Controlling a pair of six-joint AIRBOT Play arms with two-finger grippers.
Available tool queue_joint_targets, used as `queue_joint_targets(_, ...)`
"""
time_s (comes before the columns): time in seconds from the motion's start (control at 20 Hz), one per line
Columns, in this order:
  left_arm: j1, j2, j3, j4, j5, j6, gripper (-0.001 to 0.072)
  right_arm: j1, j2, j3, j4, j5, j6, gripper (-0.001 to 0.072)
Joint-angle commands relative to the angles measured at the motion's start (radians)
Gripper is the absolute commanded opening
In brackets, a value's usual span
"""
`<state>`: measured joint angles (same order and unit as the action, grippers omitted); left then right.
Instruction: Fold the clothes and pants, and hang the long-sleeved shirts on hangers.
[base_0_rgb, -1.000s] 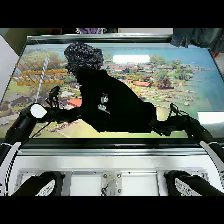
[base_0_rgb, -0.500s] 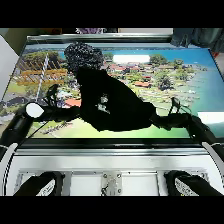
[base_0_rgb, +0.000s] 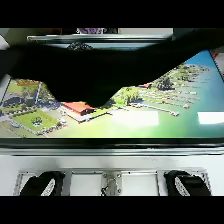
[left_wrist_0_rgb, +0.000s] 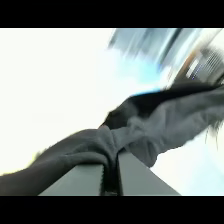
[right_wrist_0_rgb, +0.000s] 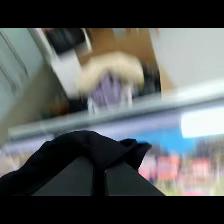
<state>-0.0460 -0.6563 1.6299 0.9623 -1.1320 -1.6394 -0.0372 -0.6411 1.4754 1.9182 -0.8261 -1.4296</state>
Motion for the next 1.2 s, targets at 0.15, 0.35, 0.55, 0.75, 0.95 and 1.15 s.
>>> queue_joint_targets(0.15, 0.0, 0.038, 0.313, 0.056, 0.078, 0.001, 0.0025, -0.005, 0.127, 0.182, -0.171, -0.05, 0.113, 0.0026)
queue_joint_targets(0.35, 0.015, -0.091, 0.335, 0.067, -0.067, 0.001, 0.0025, -0.005, 0.051, 0.182, -0.187, -0.32, 0.179, 0.0026)
queue_joint_targets(0.55, 0.025, -0.254, 0.143, 0.066, -0.154, 0.001, 0.0026, -0.004, -0.154, 0.153, -0.188, -0.533, 0.145, 0.0026)
queue_joint_targets(0.75, 0.025, -0.484, -0.101, 0.067, -0.098, 0.018, 0.0025, -0.004, -0.463, 0.122, -0.192, -0.508, 0.099, 0.0027)
queue_joint_targets(0.95, 0.025, -0.766, -0.172, 0.06, 0.018, 0.054, 0.0025, -0.004, -0.772, 0.134, -0.189, -0.381, 0.071, 0.0027)
queue_joint_targets(1.15, 0.025, -0.985, -0.015, 0.057, 0.031, 0.085, 0.0025, -0.004, -0.917, 0.15, -0.18, -0.214, 0.067, 0.0027)
